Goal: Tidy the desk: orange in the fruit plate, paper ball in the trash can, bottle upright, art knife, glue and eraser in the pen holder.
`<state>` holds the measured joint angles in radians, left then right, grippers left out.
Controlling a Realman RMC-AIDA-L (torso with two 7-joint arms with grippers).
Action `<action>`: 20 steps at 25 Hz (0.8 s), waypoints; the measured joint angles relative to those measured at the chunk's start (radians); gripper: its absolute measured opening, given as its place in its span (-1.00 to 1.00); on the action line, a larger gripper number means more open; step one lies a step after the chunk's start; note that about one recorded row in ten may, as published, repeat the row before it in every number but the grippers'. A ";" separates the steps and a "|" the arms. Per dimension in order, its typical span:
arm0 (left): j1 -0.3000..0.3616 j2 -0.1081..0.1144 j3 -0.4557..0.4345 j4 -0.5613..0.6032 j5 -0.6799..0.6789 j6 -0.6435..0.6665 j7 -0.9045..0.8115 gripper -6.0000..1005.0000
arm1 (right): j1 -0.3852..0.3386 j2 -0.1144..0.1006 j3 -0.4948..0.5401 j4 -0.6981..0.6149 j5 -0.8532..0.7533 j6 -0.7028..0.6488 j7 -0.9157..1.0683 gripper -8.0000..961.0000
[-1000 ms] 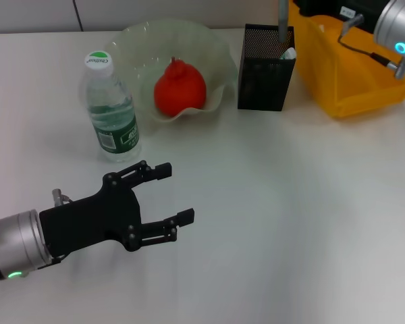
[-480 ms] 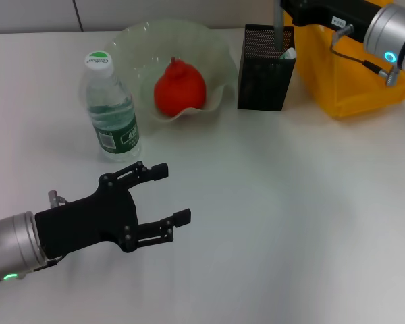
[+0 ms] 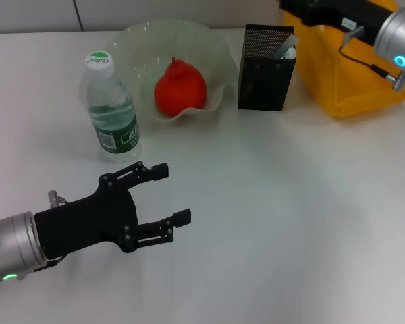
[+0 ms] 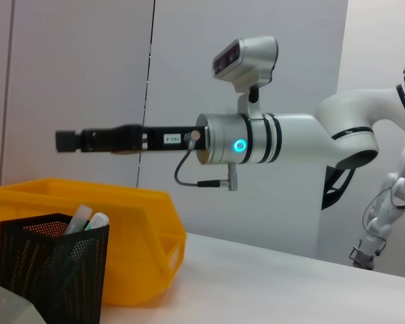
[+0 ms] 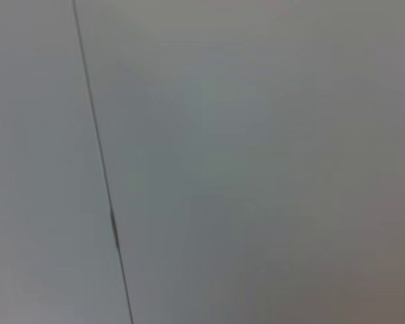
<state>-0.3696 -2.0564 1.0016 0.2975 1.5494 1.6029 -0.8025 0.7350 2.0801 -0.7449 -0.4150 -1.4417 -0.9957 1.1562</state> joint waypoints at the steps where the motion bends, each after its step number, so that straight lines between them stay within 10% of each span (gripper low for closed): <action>1: 0.000 0.000 0.000 0.000 0.000 0.002 -0.002 0.72 | -0.014 -0.001 0.000 -0.006 0.028 -0.033 0.011 -0.13; 8: -0.022 0.005 0.008 0.002 0.006 0.031 -0.058 0.72 | -0.158 -0.009 -0.007 -0.108 0.087 -0.441 0.219 0.49; 12: -0.039 0.007 0.011 0.002 0.021 0.096 -0.083 0.72 | -0.256 -0.063 -0.040 -0.109 -0.121 -0.747 0.198 0.64; 20: -0.097 0.000 0.018 0.015 0.125 0.105 -0.200 0.72 | -0.332 -0.068 -0.044 -0.097 -0.405 -0.799 0.023 0.63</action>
<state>-0.4670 -2.0567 1.0200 0.3124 1.6749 1.7083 -1.0029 0.4028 2.0122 -0.7887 -0.5124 -1.8464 -1.7949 1.1790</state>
